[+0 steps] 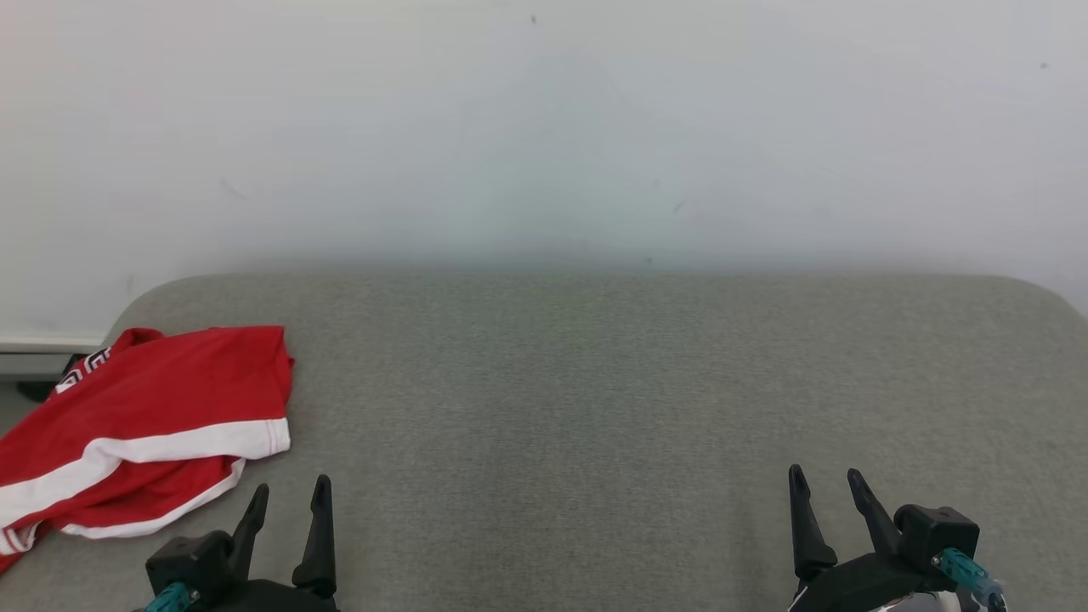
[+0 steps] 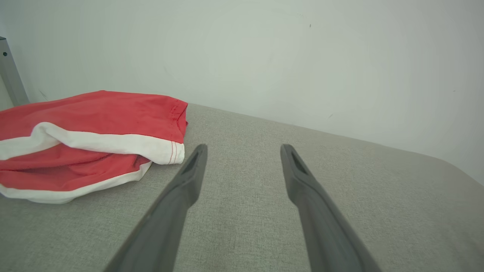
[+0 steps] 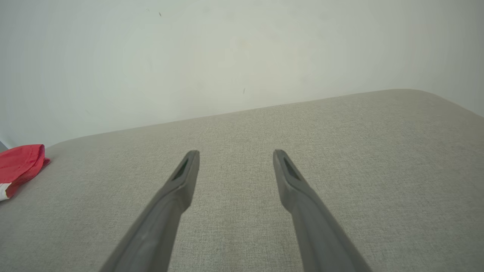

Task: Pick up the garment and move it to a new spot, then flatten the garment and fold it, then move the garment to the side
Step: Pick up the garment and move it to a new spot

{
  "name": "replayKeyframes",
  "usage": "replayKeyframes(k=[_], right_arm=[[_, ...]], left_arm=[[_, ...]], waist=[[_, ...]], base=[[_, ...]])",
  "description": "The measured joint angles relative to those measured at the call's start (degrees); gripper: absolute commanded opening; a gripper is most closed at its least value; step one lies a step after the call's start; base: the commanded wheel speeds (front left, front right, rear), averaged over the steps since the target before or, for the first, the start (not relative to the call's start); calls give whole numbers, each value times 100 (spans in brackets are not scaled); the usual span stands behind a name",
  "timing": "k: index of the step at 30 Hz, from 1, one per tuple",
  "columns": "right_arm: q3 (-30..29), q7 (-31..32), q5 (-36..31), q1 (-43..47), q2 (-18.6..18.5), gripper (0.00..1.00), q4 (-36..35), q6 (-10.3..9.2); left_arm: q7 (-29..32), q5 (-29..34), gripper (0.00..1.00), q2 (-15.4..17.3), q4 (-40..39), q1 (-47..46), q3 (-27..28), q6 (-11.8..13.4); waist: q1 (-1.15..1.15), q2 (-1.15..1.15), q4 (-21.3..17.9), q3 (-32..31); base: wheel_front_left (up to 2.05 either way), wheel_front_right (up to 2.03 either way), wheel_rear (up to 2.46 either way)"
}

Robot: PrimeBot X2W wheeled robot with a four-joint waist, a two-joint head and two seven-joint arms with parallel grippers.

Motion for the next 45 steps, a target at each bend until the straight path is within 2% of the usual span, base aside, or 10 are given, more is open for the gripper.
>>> replayKeyframes(k=[8,14,28,32,37,45], right_arm=[[64,21,57,24,32,100,-59,1],[146,43,63,-120,97,100,-53,9],[97,38,148,42,153,100,-244,8],[102,43,120,42,146,100,-324,8],[116,89,13,48,16,100,-492,8],[193,245,-215,131,-182,100,-1065,7]], left_arm=[[31,0,100,66,-37,23,131,59],[-3,-1,100,158,-136,165,371,158],[157,-30,100,143,-198,136,230,108],[197,-49,100,130,-208,74,203,96],[405,-96,100,45,-157,-246,8,-169],[1042,-289,100,-121,331,-1292,-66,-305]], waist=[[0,0,478,-2],[0,0,1019,-16],[0,0,2113,44],[0,0,2296,135],[0,0,2434,314],[1,0,2591,706]], base=[[0,0,0],[0,0,0],[0,0,0],[0,0,0],[0,0,0],[0,0,0]])
